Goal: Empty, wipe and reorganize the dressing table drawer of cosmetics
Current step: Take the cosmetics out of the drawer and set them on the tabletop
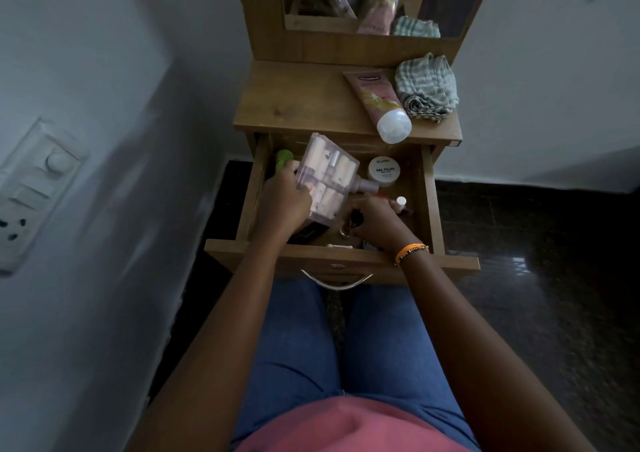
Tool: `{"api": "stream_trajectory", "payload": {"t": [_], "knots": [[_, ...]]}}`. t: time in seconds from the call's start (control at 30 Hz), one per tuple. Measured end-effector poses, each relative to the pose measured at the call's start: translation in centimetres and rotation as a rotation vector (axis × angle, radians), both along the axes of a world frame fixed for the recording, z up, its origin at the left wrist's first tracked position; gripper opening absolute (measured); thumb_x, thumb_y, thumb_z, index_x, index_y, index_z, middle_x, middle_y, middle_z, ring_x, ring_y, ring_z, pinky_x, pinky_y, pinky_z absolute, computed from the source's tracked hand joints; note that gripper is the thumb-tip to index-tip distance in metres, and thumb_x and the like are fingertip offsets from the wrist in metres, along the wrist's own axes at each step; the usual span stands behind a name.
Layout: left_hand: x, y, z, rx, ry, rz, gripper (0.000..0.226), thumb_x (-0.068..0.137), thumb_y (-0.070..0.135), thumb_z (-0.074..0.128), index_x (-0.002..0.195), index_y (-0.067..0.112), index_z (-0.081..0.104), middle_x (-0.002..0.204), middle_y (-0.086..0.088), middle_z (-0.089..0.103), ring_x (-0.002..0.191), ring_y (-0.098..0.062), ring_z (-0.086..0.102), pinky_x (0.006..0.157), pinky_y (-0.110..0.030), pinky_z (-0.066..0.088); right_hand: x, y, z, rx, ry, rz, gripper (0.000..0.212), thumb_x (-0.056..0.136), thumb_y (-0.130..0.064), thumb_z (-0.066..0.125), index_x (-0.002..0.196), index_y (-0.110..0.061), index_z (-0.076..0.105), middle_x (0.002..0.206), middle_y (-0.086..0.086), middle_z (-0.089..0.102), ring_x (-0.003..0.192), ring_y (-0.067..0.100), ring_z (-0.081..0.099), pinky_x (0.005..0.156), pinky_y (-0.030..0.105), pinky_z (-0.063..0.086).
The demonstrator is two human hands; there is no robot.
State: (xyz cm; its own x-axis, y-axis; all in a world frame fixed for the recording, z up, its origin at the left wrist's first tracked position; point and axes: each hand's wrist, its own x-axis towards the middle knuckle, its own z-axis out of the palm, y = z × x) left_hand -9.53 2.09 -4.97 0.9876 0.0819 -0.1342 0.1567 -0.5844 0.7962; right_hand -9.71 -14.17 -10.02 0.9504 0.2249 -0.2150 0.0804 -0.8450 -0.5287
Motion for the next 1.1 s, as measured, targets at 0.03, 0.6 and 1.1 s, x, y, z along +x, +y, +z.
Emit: {"api": "stream_trajectory", "payload": {"t": [0.03,0.6,1.1], "knots": [[0.0,0.3,0.2,-0.026,-0.011,0.03,0.03,0.095,0.009,0.047,0.124,0.014,0.051,0.115,-0.004,0.061,0.101,-0.019,0.06,0.065,-0.022,0.046,0.1,0.0,0.0,-0.036,-0.01,0.011,0.026,0.075,-0.006,0.069,0.101,-0.007,0.066,0.111,0.014,0.064,0.107,0.028,0.058,0.088,0.036,0.049],[3.8,3.1,2.2,-0.66,0.088,0.334,0.038,0.097,0.009,0.045,0.135,0.015,0.042,0.116,-0.003,0.056,0.089,-0.011,0.061,0.065,-0.028,0.053,0.7,2.1,3.7,0.278,-0.54,0.0,0.072,0.072,-0.019,0.074,0.13,-0.03,0.032,0.138,0.009,0.028,0.126,0.024,0.038,0.098,0.032,0.044],[10.4,2.8,2.9,-0.378,0.2,-0.036,0.085,0.078,0.01,0.075,0.148,0.014,0.026,0.143,-0.004,0.043,0.124,-0.02,0.048,0.09,-0.027,0.045,8.0,3.6,3.7,0.246,-0.531,-0.226,0.035,0.079,-0.003,0.064,0.113,-0.009,0.059,0.128,0.012,0.044,0.104,0.028,0.058,0.081,0.045,0.054]]}}
